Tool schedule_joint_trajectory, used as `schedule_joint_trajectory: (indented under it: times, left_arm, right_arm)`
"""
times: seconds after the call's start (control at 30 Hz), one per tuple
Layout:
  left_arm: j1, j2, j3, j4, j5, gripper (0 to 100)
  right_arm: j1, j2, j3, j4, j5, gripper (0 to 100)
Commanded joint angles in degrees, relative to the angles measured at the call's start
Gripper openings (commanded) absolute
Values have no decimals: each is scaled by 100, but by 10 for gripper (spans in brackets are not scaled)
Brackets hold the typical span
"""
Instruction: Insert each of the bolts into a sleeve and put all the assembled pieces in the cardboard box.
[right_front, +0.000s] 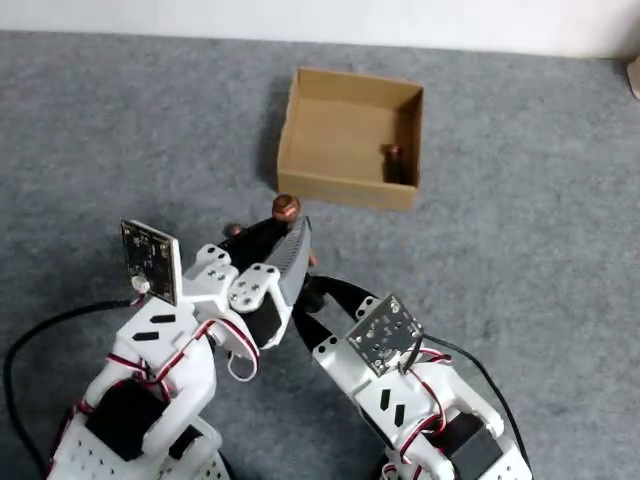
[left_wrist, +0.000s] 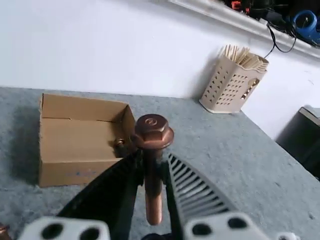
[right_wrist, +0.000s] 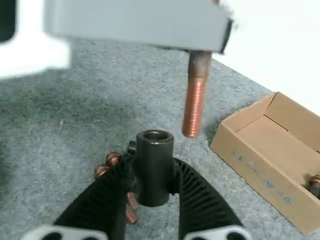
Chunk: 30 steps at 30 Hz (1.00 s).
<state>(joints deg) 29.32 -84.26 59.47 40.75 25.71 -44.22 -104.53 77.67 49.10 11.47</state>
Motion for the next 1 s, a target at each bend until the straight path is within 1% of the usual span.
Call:
schedule_joint_trajectory:
  times: [0.0,0.2,0.47,0.7,0.87,0.97]
  left_arm:
    - [259,-84,-321,-26,26,4]
    - [277,-549,-391,176,0,4]
    - [268,-637,-365,229,-9,4]
    - [259,-637,-48,220,-18,5]
    - [295,-637,154,237,-387,5]
    - [303,-637,567,246,-448,5]
  right_arm:
    - [171,-57,-40,-66,-70,5]
    - [462,-57,-31,-277,-290,5]
    - [453,-57,-31,-277,-290,5]
    - [462,-57,-40,-268,-290,5]
    - [470,-57,-40,-259,-290,5]
    - [444,-66,-40,-84,-290,5]
